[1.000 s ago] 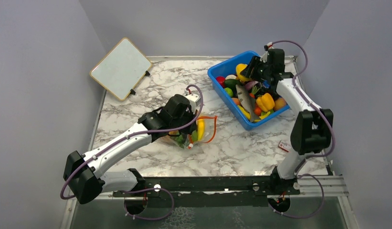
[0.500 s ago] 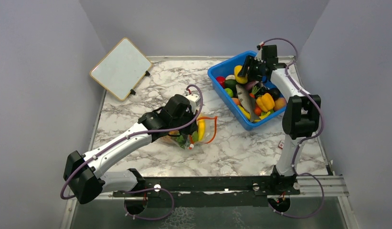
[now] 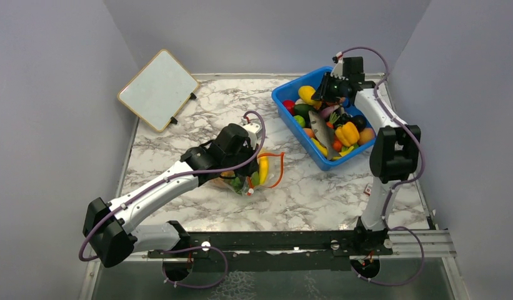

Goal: Open the zip-top bag and remove the fake food
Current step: Place the fake fruit in the bin.

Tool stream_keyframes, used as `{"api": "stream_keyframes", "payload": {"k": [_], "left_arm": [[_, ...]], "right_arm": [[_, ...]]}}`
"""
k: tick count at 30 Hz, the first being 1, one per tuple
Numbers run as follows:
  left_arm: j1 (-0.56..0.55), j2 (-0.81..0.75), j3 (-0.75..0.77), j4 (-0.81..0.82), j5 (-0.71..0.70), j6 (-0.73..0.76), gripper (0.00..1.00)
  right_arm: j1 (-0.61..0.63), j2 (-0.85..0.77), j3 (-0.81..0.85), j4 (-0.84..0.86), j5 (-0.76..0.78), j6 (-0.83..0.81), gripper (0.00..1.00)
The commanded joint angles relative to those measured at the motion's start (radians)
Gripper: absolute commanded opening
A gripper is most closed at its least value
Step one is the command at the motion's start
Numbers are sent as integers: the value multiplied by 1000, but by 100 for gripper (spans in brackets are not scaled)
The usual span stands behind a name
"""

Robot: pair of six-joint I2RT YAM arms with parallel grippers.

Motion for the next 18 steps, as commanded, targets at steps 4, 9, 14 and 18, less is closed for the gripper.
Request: {"api": "stream_keyframes", "payload": {"k": [4, 9, 14, 18], "left_arm": [[-4, -42, 3, 20, 21, -14, 0], [-4, -28, 10, 22, 17, -11, 0], [-4, -14, 22, 31, 21, -8, 0], [-4, -21, 19, 38, 13, -10, 0]], "right_arm": [[4, 171, 162, -157, 13, -21, 20], [4, 2, 14, -28, -11, 6, 27], [4, -230, -240, 197, -19, 15, 34], [4, -446, -499, 486, -64, 16, 41]]}}
